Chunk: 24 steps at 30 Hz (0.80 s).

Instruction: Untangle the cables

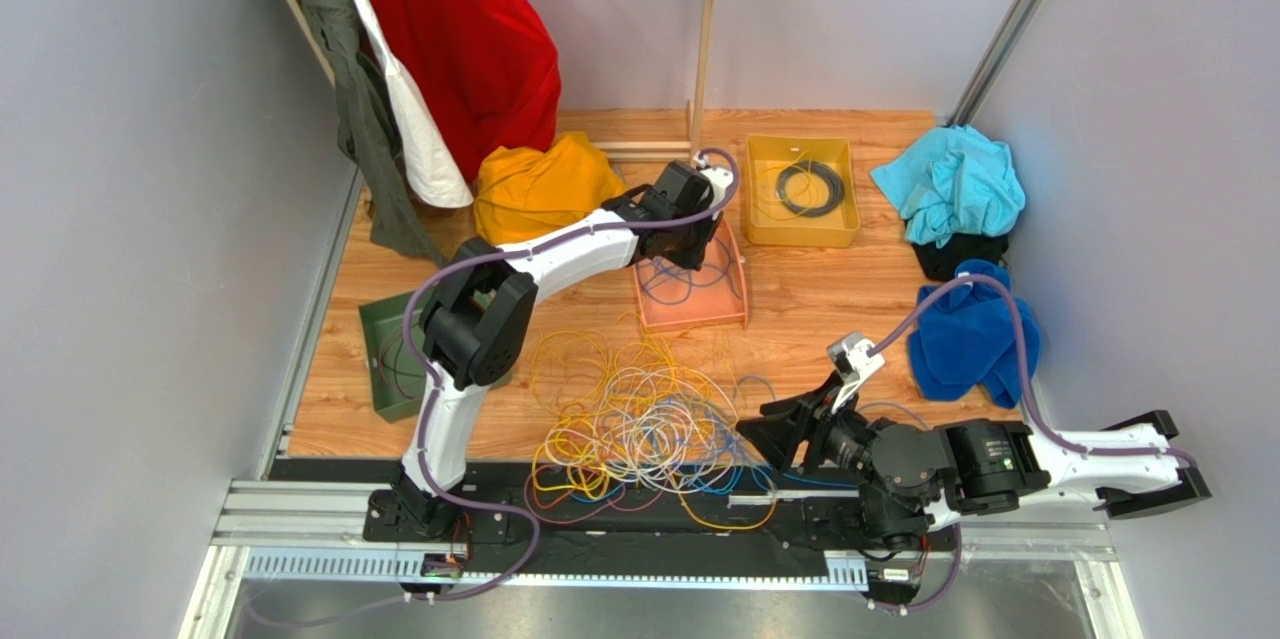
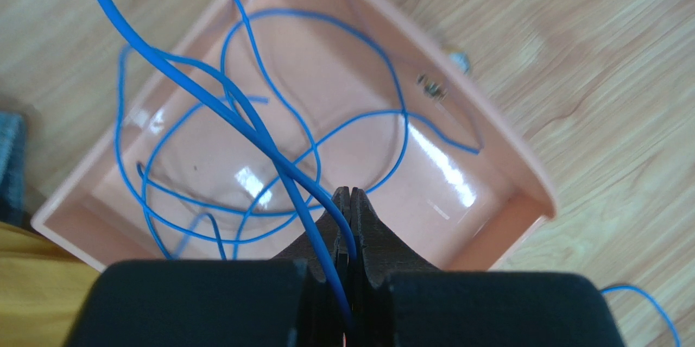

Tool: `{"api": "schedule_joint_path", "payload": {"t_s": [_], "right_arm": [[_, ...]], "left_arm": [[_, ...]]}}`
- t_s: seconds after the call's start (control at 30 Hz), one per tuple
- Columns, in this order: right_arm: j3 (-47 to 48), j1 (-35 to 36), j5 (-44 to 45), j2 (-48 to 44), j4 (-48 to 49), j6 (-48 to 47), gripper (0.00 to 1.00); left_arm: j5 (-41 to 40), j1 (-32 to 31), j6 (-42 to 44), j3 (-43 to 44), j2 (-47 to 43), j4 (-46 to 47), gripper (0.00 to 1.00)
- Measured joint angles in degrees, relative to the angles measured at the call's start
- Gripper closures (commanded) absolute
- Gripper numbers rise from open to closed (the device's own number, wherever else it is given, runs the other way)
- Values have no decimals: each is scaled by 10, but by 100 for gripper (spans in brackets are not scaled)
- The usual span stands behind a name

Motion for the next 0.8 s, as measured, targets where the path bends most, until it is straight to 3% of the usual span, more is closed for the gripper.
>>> {"api": "schedule_joint_path", "payload": {"t_s": [0.27, 0.53, 0.8], "right_arm": [[0, 0, 2, 1, 1, 1, 44], [0, 0, 2, 3, 3, 6, 44], [0, 0, 2, 3, 13, 8, 45]], "left_arm": [[-3, -7, 0, -25, 0, -7, 100], [66, -23, 3, -28, -2, -15, 100], [113, -53, -7, -89, -57, -21, 100]]}}
